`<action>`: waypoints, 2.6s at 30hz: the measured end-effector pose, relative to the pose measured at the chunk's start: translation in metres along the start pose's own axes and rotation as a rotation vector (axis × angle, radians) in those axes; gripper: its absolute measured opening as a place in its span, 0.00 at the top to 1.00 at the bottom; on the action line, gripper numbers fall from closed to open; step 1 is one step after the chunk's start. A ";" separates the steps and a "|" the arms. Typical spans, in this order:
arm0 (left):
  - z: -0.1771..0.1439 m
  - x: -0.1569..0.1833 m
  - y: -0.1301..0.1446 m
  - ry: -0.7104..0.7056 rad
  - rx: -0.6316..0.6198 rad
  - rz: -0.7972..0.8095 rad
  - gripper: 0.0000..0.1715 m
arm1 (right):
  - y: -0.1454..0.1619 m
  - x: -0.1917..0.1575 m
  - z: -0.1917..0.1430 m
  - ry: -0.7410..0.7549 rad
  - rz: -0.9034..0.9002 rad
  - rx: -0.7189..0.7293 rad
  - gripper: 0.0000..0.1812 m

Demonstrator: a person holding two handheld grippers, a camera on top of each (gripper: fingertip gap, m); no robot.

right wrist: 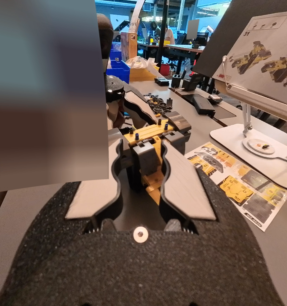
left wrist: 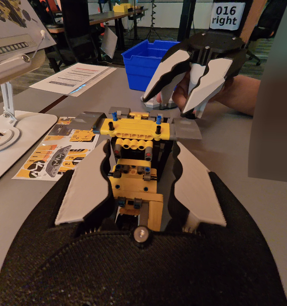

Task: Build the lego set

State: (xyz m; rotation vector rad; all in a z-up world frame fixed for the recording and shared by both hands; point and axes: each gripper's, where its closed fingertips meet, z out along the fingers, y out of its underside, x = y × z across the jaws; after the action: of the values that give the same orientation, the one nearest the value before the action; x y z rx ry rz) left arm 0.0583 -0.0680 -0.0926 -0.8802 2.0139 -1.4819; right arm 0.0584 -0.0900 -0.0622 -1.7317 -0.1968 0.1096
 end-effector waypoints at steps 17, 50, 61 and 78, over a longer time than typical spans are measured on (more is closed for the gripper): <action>0.002 0.000 0.006 -0.048 -0.007 0.110 0.59 | 0.031 -0.002 -0.006 -0.026 -0.220 -0.110 0.56; 0.002 -0.009 0.000 0.026 0.047 0.030 0.50 | 0.024 0.005 0.015 0.157 -0.319 -0.042 0.63; 0.004 0.003 0.000 0.032 0.008 0.049 0.58 | 0.025 0.002 0.009 0.097 -0.329 -0.029 0.63; 0.004 0.004 -0.001 -0.003 -0.020 0.013 0.64 | 0.024 -0.003 0.006 0.053 -0.310 -0.029 0.64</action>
State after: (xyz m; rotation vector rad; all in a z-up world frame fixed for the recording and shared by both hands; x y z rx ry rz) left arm 0.0587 -0.0740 -0.0930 -0.8752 2.0313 -1.4554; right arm 0.0564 -0.0891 -0.0869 -1.7105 -0.4262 -0.1668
